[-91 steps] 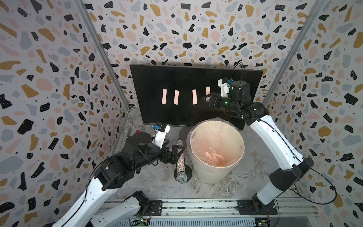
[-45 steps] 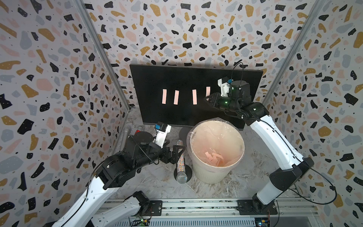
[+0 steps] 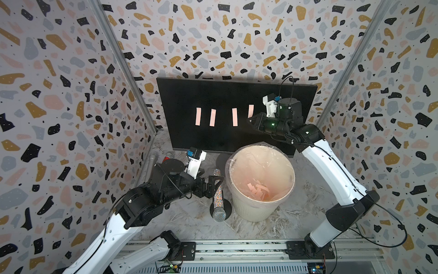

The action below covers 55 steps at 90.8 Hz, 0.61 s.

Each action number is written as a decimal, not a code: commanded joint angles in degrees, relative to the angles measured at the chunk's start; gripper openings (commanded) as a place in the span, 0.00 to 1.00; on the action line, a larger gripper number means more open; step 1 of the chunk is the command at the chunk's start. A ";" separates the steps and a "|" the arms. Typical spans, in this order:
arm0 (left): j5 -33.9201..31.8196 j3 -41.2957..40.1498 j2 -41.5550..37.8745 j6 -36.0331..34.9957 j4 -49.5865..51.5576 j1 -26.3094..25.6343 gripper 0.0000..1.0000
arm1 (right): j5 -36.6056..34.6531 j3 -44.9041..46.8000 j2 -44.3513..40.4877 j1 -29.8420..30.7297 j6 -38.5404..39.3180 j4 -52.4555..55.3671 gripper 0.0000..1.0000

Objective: Remove the sticky note from the monitor
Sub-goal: Tear off the sticky note from the monitor.

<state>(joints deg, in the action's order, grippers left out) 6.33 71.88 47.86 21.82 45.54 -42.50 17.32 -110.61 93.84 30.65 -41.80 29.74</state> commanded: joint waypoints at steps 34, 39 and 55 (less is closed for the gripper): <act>-0.26 1.51 -1.10 -0.03 -0.90 0.14 0.99 | -1.37 2.61 -3.40 -0.51 0.14 -0.07 0.00; -0.22 1.46 -1.13 0.06 -0.94 0.14 0.99 | -1.25 3.03 -3.78 -0.52 0.14 -0.05 0.00; -0.26 1.58 -1.19 0.30 -0.87 0.14 0.99 | 0.10 4.73 -5.67 -0.51 0.18 0.08 0.00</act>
<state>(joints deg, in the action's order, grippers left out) 6.35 71.88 47.20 21.87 45.93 -42.50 17.15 -106.74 91.39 30.59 -41.78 29.76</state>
